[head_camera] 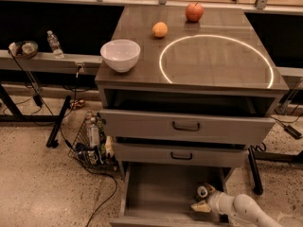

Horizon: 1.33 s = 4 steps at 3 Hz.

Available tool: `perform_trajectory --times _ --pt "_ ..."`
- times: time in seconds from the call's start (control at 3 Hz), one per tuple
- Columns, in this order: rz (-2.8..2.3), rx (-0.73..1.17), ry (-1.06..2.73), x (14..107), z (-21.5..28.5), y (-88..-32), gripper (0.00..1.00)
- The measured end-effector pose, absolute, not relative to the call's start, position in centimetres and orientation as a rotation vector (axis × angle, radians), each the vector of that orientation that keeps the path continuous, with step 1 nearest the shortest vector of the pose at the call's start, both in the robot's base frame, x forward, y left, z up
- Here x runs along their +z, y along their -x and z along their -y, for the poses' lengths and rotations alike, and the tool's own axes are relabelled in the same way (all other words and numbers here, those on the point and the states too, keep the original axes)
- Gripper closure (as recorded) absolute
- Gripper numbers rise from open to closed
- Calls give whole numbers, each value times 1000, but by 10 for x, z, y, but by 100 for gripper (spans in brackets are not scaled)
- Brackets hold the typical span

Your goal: Place redbull can into bottom drawer

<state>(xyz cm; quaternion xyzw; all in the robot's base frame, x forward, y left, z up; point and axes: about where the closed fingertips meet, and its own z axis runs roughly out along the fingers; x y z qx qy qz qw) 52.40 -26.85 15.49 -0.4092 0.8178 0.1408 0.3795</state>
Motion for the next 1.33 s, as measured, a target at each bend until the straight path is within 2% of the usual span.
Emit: perform_trajectory --times 0.67,1.33 --pt "-2080 366 975 181 285 -513 0" --pt "-1980 282 880 284 349 -509 0"
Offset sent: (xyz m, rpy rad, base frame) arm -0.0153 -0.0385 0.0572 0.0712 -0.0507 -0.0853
